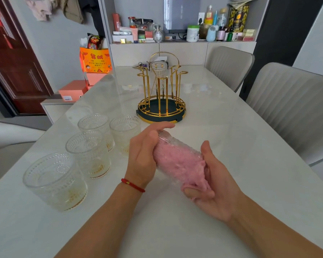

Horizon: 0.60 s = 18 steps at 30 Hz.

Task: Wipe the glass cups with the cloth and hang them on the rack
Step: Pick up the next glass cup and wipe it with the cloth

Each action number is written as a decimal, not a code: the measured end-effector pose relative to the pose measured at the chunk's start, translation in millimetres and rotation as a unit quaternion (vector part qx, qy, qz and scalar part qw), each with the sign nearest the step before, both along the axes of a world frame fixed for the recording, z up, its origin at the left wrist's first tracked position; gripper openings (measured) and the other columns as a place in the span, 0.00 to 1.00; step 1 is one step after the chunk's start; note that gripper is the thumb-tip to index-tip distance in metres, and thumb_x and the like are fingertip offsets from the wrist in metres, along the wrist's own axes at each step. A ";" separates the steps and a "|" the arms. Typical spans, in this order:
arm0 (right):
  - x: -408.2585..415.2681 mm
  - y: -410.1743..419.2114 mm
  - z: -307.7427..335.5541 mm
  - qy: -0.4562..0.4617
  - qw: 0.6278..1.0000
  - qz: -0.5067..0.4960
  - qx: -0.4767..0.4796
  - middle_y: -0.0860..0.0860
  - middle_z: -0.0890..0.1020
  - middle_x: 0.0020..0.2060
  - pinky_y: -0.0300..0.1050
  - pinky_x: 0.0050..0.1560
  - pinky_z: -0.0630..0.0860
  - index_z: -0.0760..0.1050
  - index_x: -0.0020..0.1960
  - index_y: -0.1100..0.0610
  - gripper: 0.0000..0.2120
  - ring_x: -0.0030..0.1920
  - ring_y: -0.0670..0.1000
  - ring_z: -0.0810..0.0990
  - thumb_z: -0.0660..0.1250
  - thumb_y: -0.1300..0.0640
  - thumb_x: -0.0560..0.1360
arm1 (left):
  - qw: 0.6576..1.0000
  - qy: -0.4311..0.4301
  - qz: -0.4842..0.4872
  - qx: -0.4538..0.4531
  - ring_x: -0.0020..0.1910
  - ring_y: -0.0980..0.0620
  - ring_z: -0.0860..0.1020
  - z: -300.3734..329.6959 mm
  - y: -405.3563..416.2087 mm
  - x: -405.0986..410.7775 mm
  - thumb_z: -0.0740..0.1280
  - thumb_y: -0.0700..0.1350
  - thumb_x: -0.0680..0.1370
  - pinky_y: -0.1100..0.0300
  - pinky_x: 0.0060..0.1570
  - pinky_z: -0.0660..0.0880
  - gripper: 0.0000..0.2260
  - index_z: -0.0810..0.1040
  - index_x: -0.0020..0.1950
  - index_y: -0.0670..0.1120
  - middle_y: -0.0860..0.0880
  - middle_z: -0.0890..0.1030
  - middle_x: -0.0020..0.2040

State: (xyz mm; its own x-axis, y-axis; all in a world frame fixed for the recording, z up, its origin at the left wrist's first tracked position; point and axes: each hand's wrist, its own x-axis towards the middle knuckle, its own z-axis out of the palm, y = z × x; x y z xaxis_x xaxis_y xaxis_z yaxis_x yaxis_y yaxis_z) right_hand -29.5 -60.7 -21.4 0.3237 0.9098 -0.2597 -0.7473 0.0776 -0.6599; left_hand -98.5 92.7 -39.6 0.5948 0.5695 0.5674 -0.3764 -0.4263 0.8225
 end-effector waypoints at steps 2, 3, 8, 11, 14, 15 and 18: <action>4.8 0.5 2.0 -0.095 0.995 0.000 -0.038 0.52 0.70 0.19 0.33 0.19 0.54 0.80 0.33 0.59 0.41 0.14 0.46 0.61 0.48 0.25 0.73 | 0.997 0.041 -0.036 -0.046 0.42 0.35 0.79 1.4 -0.7 -0.6 0.52 0.53 0.81 0.42 0.38 0.77 0.23 0.83 0.61 0.47 0.39 0.81 0.43; 7.6 -1.2 2.0 -0.189 0.979 -0.001 -0.072 0.52 0.69 0.16 0.35 0.19 0.58 0.78 0.29 0.59 0.42 0.14 0.48 0.64 0.45 0.23 0.70 | 0.991 0.080 -0.059 -0.089 0.34 0.37 0.75 2.5 -0.8 -0.3 0.52 0.54 0.81 0.48 0.29 0.73 0.23 0.83 0.62 0.49 0.38 0.77 0.37; 6.0 -8.9 -5.1 -0.588 0.804 -0.003 -0.086 0.48 0.84 0.28 0.36 0.28 0.74 0.81 0.43 0.30 0.30 0.26 0.47 0.81 0.41 0.23 0.70 | 0.938 0.243 -0.093 -0.228 0.22 0.51 0.63 9.4 -1.4 4.3 0.51 0.59 0.85 0.66 0.24 0.57 0.25 0.85 0.52 0.50 0.43 0.73 0.31; 0.4 -3.1 -9.9 -0.503 0.855 -0.011 -0.126 0.56 0.81 0.23 0.42 0.26 0.72 0.81 0.34 0.54 0.45 0.25 0.54 0.79 0.42 0.19 0.66 | 0.961 0.204 -0.022 -0.184 0.24 0.53 0.64 9.8 -9.3 4.9 0.55 0.50 0.85 0.67 0.23 0.58 0.19 0.85 0.47 0.49 0.44 0.72 0.31; -0.2 -0.3 -4.3 -0.258 0.959 -0.014 -0.119 0.53 0.69 0.17 0.42 0.31 0.56 0.75 0.31 0.61 0.41 0.18 0.48 0.65 0.50 0.22 0.63 | 0.990 0.088 -0.001 -0.108 0.29 0.54 0.68 7.7 -7.3 3.1 0.54 0.49 0.84 0.66 0.25 0.65 0.19 0.86 0.50 0.48 0.49 0.73 0.32; -1.1 -0.9 -0.3 -0.181 0.979 -0.008 -0.089 0.52 0.67 0.17 0.44 0.33 0.52 0.78 0.31 0.60 0.39 0.17 0.47 0.62 0.51 0.24 0.66 | 0.994 0.061 -0.001 -0.087 0.32 0.55 0.72 5.6 -4.4 2.4 0.54 0.50 0.83 0.66 0.29 0.69 0.20 0.86 0.51 0.47 0.54 0.77 0.34; 0.1 -0.1 6.1 -0.058 0.998 -0.009 -0.033 0.51 0.71 0.20 0.37 0.23 0.49 0.83 0.29 0.56 0.39 0.16 0.45 0.54 0.50 0.29 0.75 | 0.999 0.035 -0.019 -0.034 0.41 0.48 0.80 1.3 -2.2 0.8 0.53 0.52 0.83 0.53 0.36 0.76 0.21 0.85 0.56 0.48 0.49 0.84 0.45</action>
